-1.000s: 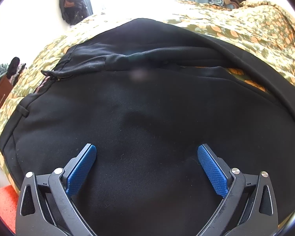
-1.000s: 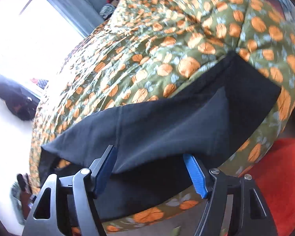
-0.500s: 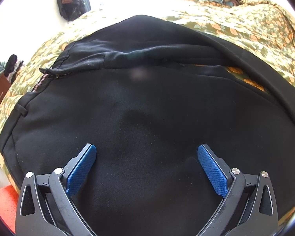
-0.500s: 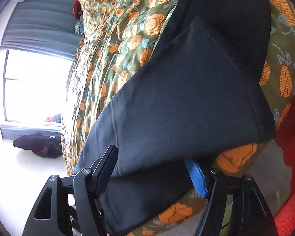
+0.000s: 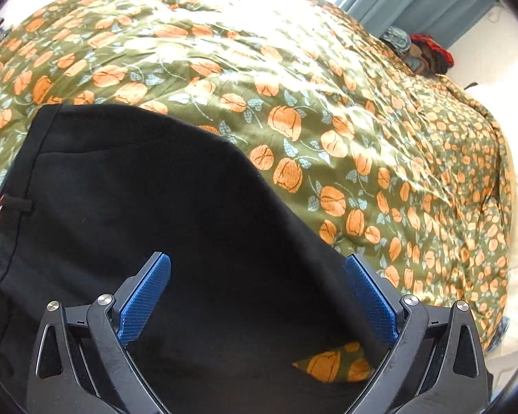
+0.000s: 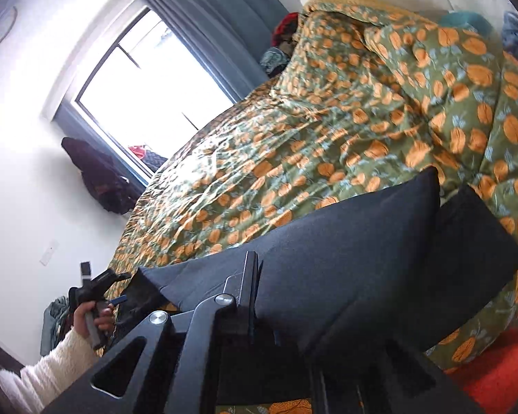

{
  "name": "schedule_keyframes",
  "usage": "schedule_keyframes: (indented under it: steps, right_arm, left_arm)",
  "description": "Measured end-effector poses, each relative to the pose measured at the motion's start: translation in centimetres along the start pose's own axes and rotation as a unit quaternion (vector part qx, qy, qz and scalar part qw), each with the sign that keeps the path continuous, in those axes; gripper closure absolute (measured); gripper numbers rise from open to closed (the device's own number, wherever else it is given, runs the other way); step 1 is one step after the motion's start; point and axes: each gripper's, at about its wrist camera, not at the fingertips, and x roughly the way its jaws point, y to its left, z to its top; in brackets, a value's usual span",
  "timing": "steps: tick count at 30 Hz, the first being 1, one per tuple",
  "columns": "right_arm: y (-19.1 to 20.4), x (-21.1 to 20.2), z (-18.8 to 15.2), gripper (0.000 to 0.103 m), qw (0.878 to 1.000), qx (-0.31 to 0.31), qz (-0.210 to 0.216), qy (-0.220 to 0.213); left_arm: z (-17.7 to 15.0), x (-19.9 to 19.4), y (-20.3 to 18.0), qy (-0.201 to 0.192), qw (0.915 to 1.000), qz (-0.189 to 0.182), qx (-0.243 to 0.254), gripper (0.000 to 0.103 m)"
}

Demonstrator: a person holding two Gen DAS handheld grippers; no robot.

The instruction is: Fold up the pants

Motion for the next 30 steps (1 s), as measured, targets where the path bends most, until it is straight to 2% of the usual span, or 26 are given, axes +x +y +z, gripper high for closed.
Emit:
schedule_keyframes:
  steps: [2, 4, 5, 6, 7, 9, 12, 14, 16, 18, 20, 21, 24, 25, 27, 28, 30]
  right_arm:
    - [0.4, -1.8, 0.2, 0.096, 0.999, -0.019, 0.026, -0.005]
    - [0.8, -3.0, 0.2, 0.096, 0.998, -0.037, 0.052, -0.006]
    - [0.9, -3.6, 0.3, 0.096, 0.997, -0.047, 0.064, -0.006]
    - [1.0, -4.0, 0.4, 0.096, 0.996, -0.057, 0.072, -0.006]
    - [1.0, -4.5, 0.6, 0.096, 0.995, -0.066, 0.078, -0.006]
    - [0.8, -4.9, 1.0, 0.096, 0.993, -0.072, 0.09, -0.005]
    - [0.2, -4.4, 2.0, 0.096, 0.994, -0.085, 0.069, -0.003]
    - [-0.6, -3.4, 3.3, 0.096, 0.995, -0.085, 0.051, -0.007]
    - [-1.2, -3.0, 4.9, 0.096, 0.995, -0.088, 0.046, -0.022]
    - [-1.7, -2.9, 6.1, 0.096, 0.994, -0.093, 0.051, -0.024]
    - [-2.8, -2.2, 6.1, 0.096, 0.995, -0.088, 0.043, 0.009]
    - [-3.8, -1.3, 5.6, 0.096, 0.995, -0.083, 0.029, 0.043]
    - [-8.6, 2.3, 1.9, 0.096, 0.986, -0.036, -0.043, 0.154]
    - [-10.6, 3.5, 0.4, 0.096, 0.98, -0.018, -0.065, 0.186]
    - [-13.6, 5.3, -1.9, 0.096, 0.969, 0.0, -0.098, 0.227]
    - [-14.6, 5.7, -2.6, 0.094, 0.966, 0.003, -0.109, 0.233]
    - [-15.8, 5.3, -2.9, 0.089, 0.969, 0.021, -0.11, 0.219]
  left_arm:
    - [0.6, 1.1, -0.4, 0.015, 0.9999, 0.0, 0.002, 0.009]
    - [0.5, 2.2, -0.7, 0.037, 0.9993, -0.001, 0.004, 0.037]
    - [0.4, 2.6, -0.7, 0.048, 0.9988, -0.002, 0.001, 0.043]
    - [0.3, 3.1, -0.6, 0.056, 0.9984, -0.003, -0.005, 0.055]
    - [0.2, 3.3, -0.6, 0.06, 0.9981, -0.008, -0.011, 0.073]
    - [-0.3, 3.0, -0.6, 0.056, 0.9975, -0.033, -0.027, 0.098]
    - [-0.7, -1.1, -1.4, -0.004, 0.9981, -0.054, -0.029, 0.1]
    - [-1.4, -5.8, -1.9, -0.055, 0.995, -0.079, -0.025, 0.1]
    - [-3.4, -11.4, -1.8, -0.112, 0.9894, -0.092, -0.009, 0.099]
    - [-7.0, -15.6, -1.0, -0.148, 0.9855, -0.081, 0.011, 0.099]
    - [-11.7, -16.8, 0.5, -0.143, 0.9878, -0.06, 0.018, 0.099]
    - [-14.6, -16.1, 1.5, -0.124, 0.9914, -0.038, 0.02, 0.098]
    - [-21.2, -10.5, 4.4, -0.028, 0.9994, 0.019, 0.007, 0.099]
    - [-22.5, -8.9, 5.4, -0.008, 0.9996, 0.028, -0.006, 0.099]
    - [-24.1, -7.5, 6.0, -0.003, 0.9991, 0.035, -0.022, 0.099]
    - [-24.3, -7.4, 5.9, -0.003, 0.9992, 0.03, -0.026, 0.099]
    - [-24.1, -7.6, 5.1, -0.003, 0.9995, 0.028, -0.014, 0.099]
